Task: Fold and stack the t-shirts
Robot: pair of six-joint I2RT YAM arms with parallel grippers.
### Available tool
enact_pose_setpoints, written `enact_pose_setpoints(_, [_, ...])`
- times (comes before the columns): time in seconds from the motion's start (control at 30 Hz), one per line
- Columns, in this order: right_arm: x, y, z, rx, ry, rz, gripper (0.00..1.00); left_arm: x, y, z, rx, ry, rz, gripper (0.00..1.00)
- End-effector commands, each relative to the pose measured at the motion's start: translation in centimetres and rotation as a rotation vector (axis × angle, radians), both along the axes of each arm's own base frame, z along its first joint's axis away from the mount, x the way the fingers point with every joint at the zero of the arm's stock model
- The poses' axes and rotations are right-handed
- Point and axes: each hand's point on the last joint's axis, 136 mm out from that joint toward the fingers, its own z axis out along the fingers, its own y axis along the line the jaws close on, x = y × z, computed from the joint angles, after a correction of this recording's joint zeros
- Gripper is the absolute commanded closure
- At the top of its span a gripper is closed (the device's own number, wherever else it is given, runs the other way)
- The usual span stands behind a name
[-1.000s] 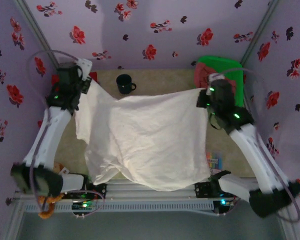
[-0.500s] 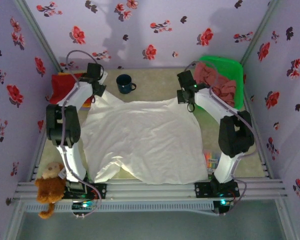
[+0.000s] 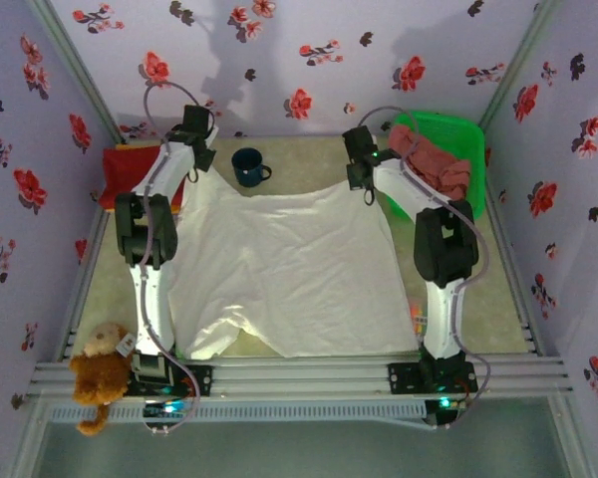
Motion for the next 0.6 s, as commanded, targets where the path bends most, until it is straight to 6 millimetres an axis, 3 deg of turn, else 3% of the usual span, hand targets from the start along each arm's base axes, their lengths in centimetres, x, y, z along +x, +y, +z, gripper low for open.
enact_pose_setpoints(0.0, [1.1,-1.0,0.4,-0.056,0.004,-0.016,0.91,0.8,0.9,0.5,0.025,-0.009,0.03,0.86])
enact_pose_setpoints(0.07, [1.5,-0.9,1.0,-0.059,0.008,-0.01,0.62,0.8,0.8,0.7,0.021,-0.007,0.034,0.38])
enact_pose_setpoints(0.1, [1.6,-0.9,1.4,-0.055,0.005,-0.007,0.52,0.8,0.9,1.1,0.018,-0.008,0.038,0.25])
enact_pose_setpoints(0.13, [1.6,-0.8,2.0,-0.05,-0.001,-0.004,0.46,0.6,0.8,1.5,0.016,-0.004,0.04,0.2])
enact_pose_setpoints(0.2, [1.1,-0.7,3.8,-0.032,-0.018,0.001,0.37,0.0,0.9,3.2,0.006,-0.001,0.05,0.14])
enact_pose_setpoints(0.33, [-1.5,-1.0,8.3,0.0,-0.057,-0.002,0.33,-2.9,1.3,8.2,-0.028,-0.02,0.099,0.11])
enact_pose_setpoints(0.47, [-7.5,-1.5,11.6,0.071,-0.023,-0.054,0.31,-9.6,1.8,11.4,-0.101,0.08,0.192,0.1])
enact_pose_setpoints(0.57, [-13.2,-2.2,11.5,0.128,0.05,-0.106,0.32,-15.8,1.0,11.2,-0.209,0.219,0.255,0.1])
